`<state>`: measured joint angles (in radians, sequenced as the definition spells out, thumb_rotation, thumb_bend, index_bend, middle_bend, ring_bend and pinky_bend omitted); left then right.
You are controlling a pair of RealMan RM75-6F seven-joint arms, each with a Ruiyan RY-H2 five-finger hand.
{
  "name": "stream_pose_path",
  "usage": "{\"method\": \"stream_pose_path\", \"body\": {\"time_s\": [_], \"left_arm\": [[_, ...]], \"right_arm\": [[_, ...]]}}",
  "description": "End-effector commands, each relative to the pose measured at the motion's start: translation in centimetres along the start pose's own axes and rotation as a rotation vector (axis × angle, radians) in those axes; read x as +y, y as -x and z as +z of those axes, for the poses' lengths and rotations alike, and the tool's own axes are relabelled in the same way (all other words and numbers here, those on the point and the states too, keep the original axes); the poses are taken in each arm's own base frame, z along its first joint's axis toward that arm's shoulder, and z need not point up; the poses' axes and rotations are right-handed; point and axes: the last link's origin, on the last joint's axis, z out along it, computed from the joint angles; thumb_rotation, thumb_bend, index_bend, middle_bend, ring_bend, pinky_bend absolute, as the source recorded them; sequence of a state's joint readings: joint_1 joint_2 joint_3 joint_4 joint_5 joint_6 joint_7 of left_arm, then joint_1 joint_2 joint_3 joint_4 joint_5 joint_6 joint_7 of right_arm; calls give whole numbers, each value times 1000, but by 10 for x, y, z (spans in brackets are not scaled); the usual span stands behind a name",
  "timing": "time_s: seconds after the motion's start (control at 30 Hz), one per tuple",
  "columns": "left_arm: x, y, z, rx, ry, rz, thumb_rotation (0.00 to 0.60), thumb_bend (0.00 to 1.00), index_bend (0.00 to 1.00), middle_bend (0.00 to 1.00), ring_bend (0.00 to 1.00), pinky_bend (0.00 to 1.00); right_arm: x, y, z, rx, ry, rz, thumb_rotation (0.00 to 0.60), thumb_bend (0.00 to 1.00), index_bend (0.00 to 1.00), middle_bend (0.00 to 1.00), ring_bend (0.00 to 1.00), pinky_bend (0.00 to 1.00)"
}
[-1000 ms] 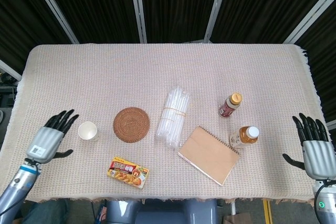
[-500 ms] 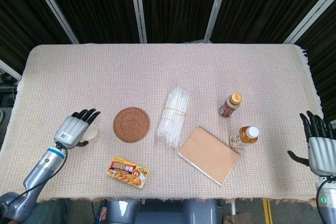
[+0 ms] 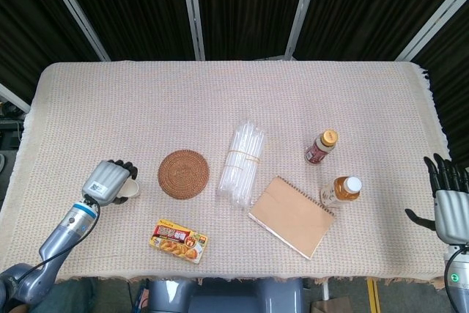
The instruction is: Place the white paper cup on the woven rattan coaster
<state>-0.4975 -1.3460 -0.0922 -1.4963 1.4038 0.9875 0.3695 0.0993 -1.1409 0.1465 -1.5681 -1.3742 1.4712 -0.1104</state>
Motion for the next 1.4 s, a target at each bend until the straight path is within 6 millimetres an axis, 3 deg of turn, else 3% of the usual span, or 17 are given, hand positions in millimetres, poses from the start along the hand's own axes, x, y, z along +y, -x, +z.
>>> {"method": "stream_pose_path", "body": {"time_s": [0.03,0.23,0.37,0.67,0.93,1.03,1.07,1.13,1.2,1.27,1.4], "left_arm": [[3,-15,0,49,8,-10,600,145,476,414,425,537],[25,-59,12,170,53,-55,600,129,476,410,425,537],[44,-72,33,164,69,-59,600,124,474,410,425,537],[84,-62,75,100,116,-19,600,105,474,410,424,536],[96,-50,89,76,109,19,600,109,475,407,424,535],[96,-47,91,71,100,31,600,60,452,369,392,515],[96,-46,91,68,97,33,600,40,423,326,346,497],[94,-45,90,65,91,38,600,5,237,141,145,345],[90,-44,87,49,84,52,600,0,35,3,1,102],[88,-48,82,47,80,30,600,0,0,0,0,9],[74,-69,63,136,60,-21,600,0,0,0,0,0]], "right_arm": [[0,-1,0,2,1,1,600,0,0,0,0,0],[2,-1,2,-3,11,5,600,0,0,0,0,0],[5,-1,4,-3,25,6,600,0,0,0,0,0],[13,0,9,-10,62,1,600,0,0,0,0,0],[18,1,10,-13,82,-6,600,0,0,0,0,0],[19,1,11,-13,86,-6,600,0,0,0,0,0],[19,1,11,-14,86,-8,600,0,0,0,0,0],[19,2,11,-18,84,-13,600,0,0,0,0,0],[18,3,11,-23,82,-15,600,0,0,0,0,0],[18,4,11,-26,79,-17,600,0,0,0,0,0],[18,4,11,-26,76,-12,600,0,0,0,0,0]]}}
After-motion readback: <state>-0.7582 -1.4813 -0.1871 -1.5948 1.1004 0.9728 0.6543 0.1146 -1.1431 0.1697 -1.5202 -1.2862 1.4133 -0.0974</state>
